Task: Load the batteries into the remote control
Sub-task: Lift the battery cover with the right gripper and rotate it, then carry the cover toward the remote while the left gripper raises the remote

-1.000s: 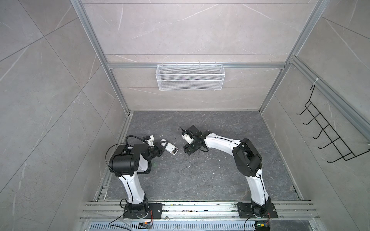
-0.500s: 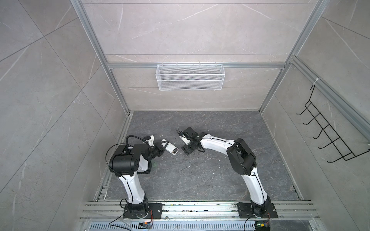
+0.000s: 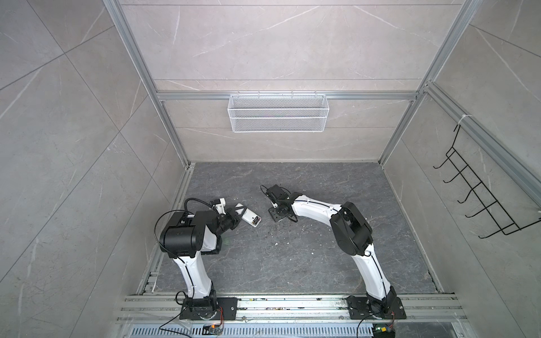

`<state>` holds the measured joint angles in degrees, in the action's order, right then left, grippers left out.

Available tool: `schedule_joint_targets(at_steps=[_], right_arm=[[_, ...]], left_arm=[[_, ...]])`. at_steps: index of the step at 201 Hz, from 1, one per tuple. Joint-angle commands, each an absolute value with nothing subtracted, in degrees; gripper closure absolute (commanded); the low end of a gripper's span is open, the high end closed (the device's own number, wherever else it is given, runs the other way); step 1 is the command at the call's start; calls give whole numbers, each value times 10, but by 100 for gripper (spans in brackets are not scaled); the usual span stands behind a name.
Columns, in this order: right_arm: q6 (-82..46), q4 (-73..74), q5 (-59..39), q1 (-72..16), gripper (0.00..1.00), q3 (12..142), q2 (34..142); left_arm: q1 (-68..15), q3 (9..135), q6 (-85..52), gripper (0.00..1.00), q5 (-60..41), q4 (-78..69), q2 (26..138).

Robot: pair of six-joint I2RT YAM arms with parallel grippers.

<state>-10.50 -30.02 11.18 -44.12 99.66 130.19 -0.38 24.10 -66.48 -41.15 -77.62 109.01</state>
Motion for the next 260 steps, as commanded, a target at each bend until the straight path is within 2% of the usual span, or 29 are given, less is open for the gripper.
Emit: schedule_joint_targets(at_steps=[1, 71, 121, 166, 221, 260], right_arm=[[-151, -328, 100, -441, 32, 992, 1295], [-123, -294, 59, -441, 30, 929, 1265], [-115, -282, 65, -441, 34, 904, 1259], [-118, -274, 71, -441, 42, 903, 1264], [-102, -270, 72, -442, 36, 891, 1253], [-105, -268, 74, -443, 37, 880, 1253]], left_arm=[[-6, 252, -665, 100, -427, -810, 1089], [-18, 274, -677, 100, -453, -810, 1108], [-32, 291, -679, 100, -463, -810, 1128], [-41, 303, -677, 100, -471, -810, 1141], [-42, 304, -677, 100, -470, -810, 1143], [-42, 304, -679, 100, -471, -810, 1143]])
